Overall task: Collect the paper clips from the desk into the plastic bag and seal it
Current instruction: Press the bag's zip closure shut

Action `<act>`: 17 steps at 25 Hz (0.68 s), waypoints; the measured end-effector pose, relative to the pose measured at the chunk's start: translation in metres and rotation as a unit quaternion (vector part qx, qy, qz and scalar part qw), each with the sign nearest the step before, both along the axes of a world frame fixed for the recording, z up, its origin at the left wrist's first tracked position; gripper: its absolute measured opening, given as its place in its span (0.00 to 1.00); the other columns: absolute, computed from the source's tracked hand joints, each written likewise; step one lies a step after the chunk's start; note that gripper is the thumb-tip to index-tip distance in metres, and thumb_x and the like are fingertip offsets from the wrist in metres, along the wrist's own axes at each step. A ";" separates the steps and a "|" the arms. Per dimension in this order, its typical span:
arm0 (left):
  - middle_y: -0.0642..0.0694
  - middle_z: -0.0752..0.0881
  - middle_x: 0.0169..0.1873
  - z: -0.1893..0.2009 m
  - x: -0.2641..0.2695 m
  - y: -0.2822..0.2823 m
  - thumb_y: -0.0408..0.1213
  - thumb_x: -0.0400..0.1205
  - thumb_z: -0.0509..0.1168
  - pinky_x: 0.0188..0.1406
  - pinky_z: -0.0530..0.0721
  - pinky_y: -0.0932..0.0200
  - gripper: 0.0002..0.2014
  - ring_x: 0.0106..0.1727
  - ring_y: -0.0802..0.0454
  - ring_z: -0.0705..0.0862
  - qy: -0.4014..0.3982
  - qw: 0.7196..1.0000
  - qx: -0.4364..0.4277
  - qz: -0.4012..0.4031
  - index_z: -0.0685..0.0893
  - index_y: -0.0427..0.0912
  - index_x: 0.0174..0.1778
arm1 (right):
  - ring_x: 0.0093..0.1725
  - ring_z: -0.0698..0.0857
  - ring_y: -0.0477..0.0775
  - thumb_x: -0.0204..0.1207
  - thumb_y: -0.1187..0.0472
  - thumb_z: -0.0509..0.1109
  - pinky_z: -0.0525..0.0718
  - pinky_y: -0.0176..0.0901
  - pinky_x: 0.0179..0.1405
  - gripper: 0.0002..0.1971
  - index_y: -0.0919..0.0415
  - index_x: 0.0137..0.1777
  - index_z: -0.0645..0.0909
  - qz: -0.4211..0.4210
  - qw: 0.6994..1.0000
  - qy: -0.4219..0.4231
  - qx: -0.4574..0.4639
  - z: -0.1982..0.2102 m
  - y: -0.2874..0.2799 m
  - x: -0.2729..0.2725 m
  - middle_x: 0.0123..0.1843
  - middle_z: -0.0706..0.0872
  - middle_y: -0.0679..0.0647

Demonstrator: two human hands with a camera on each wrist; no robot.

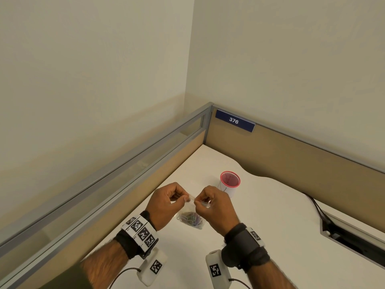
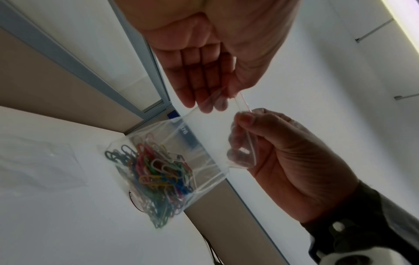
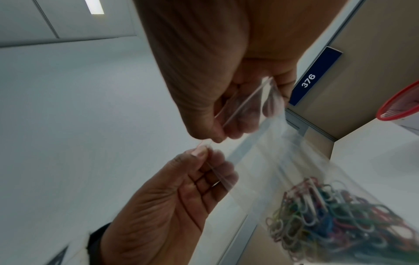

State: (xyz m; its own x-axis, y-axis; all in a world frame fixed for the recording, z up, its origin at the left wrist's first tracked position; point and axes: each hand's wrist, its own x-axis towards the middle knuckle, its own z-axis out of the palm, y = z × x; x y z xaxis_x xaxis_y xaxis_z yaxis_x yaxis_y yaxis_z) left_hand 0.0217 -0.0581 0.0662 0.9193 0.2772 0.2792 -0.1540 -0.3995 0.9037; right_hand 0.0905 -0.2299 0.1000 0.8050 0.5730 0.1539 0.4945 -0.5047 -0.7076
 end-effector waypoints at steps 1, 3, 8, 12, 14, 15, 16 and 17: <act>0.56 0.92 0.39 0.000 0.000 0.000 0.30 0.80 0.74 0.39 0.84 0.71 0.03 0.39 0.60 0.89 0.003 1.000 -0.008 0.002 0.88 0.42 0.42 | 0.41 0.83 0.50 0.74 0.54 0.72 0.86 0.39 0.43 0.05 0.52 0.39 0.80 0.000 1.000 0.002 -0.005 0.000 -0.002 0.001 0.42 0.86 0.50; 0.52 0.92 0.38 -0.002 0.001 0.001 0.28 0.80 0.73 0.37 0.84 0.70 0.04 0.37 0.61 0.88 0.007 1.000 -0.026 0.009 0.88 0.41 0.41 | 0.40 0.83 0.50 0.74 0.54 0.73 0.86 0.39 0.42 0.06 0.53 0.39 0.80 -0.002 1.000 0.005 -0.007 -0.001 -0.008 0.003 0.41 0.85 0.49; 0.47 0.93 0.38 -0.004 0.004 0.007 0.28 0.80 0.72 0.37 0.84 0.69 0.03 0.36 0.60 0.88 0.014 0.999 -0.047 0.014 0.87 0.39 0.42 | 0.37 0.81 0.49 0.73 0.58 0.74 0.81 0.34 0.36 0.06 0.55 0.37 0.81 -0.004 1.000 -0.005 0.018 -0.002 -0.023 0.007 0.37 0.85 0.49; 0.49 0.94 0.39 -0.007 0.005 0.012 0.29 0.81 0.71 0.39 0.85 0.67 0.04 0.38 0.58 0.89 0.018 0.999 -0.045 0.019 0.87 0.41 0.42 | 0.35 0.79 0.46 0.74 0.58 0.74 0.80 0.28 0.36 0.06 0.53 0.37 0.81 -0.008 1.000 0.003 0.029 -0.003 -0.031 0.010 0.37 0.85 0.48; 0.47 0.94 0.40 -0.010 0.006 0.014 0.31 0.82 0.71 0.44 0.89 0.60 0.04 0.42 0.50 0.91 0.024 0.998 -0.048 0.024 0.86 0.43 0.42 | 0.35 0.80 0.47 0.74 0.58 0.73 0.80 0.28 0.36 0.04 0.54 0.39 0.82 -0.010 0.999 0.007 0.034 -0.004 -0.033 0.011 0.39 0.86 0.49; 0.46 0.93 0.40 -0.011 0.007 0.015 0.31 0.82 0.71 0.46 0.90 0.57 0.04 0.44 0.48 0.91 0.028 0.998 -0.057 0.024 0.86 0.43 0.42 | 0.36 0.81 0.47 0.75 0.58 0.73 0.81 0.28 0.36 0.04 0.55 0.40 0.82 -0.011 0.999 0.009 0.037 -0.004 -0.034 0.012 0.39 0.87 0.49; 0.45 0.93 0.41 -0.012 0.008 0.015 0.30 0.82 0.71 0.49 0.91 0.57 0.03 0.45 0.48 0.91 0.030 0.997 -0.075 0.021 0.86 0.41 0.43 | 0.37 0.81 0.48 0.75 0.59 0.72 0.81 0.28 0.36 0.04 0.55 0.40 0.83 -0.013 0.999 0.010 0.043 -0.004 -0.035 0.012 0.40 0.87 0.49; 0.43 0.93 0.41 -0.012 0.009 0.015 0.29 0.82 0.70 0.51 0.91 0.55 0.03 0.46 0.48 0.92 0.030 0.994 -0.103 0.014 0.86 0.39 0.43 | 0.38 0.82 0.48 0.76 0.59 0.72 0.83 0.30 0.36 0.03 0.55 0.41 0.83 -0.015 0.998 0.014 0.053 -0.004 -0.035 0.012 0.40 0.87 0.49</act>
State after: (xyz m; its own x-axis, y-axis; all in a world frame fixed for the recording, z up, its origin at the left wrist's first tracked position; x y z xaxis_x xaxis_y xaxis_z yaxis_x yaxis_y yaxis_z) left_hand 0.0308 -0.0428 0.0538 0.9235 0.3490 0.1594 -0.0891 -0.2091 0.9738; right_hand 0.1025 -0.2652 0.0962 0.8263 0.5303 0.1898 0.4599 -0.4407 -0.7709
